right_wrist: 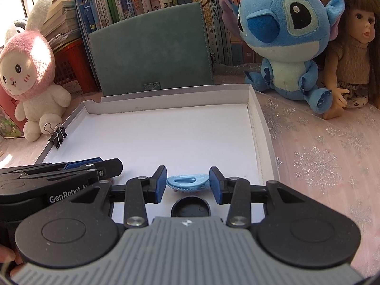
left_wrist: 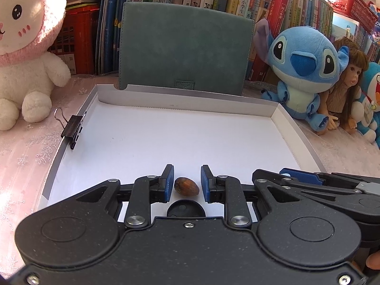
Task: Organize rigid objects
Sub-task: 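Open the left tool to drop the nut in the tray while the right tool releases the clip, then move both tools back from the tray toward the remaining objects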
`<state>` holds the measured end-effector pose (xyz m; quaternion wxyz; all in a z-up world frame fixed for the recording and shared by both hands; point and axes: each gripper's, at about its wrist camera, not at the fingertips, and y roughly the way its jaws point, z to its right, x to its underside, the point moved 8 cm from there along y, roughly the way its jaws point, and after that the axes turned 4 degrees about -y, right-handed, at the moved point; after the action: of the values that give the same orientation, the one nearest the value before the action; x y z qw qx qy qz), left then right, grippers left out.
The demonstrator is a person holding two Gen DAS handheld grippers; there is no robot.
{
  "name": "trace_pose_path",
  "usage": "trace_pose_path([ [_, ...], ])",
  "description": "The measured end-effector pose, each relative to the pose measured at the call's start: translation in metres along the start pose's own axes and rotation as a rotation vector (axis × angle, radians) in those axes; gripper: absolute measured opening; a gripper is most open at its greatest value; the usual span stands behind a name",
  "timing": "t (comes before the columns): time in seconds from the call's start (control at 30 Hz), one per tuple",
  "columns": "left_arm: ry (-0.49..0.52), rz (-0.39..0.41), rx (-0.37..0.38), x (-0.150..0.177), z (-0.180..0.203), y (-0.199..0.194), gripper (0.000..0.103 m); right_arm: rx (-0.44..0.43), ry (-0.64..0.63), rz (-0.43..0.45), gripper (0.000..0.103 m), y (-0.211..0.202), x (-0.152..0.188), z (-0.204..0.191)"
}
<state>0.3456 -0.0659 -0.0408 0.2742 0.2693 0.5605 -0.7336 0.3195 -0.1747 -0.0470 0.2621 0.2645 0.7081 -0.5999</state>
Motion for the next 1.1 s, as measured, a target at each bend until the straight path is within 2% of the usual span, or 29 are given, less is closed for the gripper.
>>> trace_pose_path([
  [0.07, -0.008, 0.017, 0.01, -0.002, 0.0, -0.005, 0.034, -0.003, 0.011, 0.004, 0.06, -0.002, 0.0, 0.002],
  [0.23, -0.003, 0.06, 0.009, -0.008, -0.002, -0.023, 0.049, -0.016, 0.028, 0.03, 0.065, -0.016, -0.002, 0.004],
  [0.4, 0.004, 0.089, 0.018, -0.006, -0.006, -0.045, 0.063, -0.021, 0.017, 0.079, 0.075, -0.039, -0.002, 0.004],
  [0.53, 0.024, 0.113, 0.03, 0.001, -0.009, -0.065, 0.079, -0.033, 0.003, 0.12, 0.083, -0.06, 0.001, 0.003],
  [0.73, 0.04, 0.141, 0.046, 0.016, -0.014, -0.096, 0.085, -0.043, -0.026, 0.175, 0.088, -0.092, 0.016, 0.003],
  [1.1, 0.063, 0.176, 0.061, 0.056, -0.019, -0.138, 0.087, -0.044, -0.116, 0.249, 0.095, -0.135, 0.049, -0.008],
])
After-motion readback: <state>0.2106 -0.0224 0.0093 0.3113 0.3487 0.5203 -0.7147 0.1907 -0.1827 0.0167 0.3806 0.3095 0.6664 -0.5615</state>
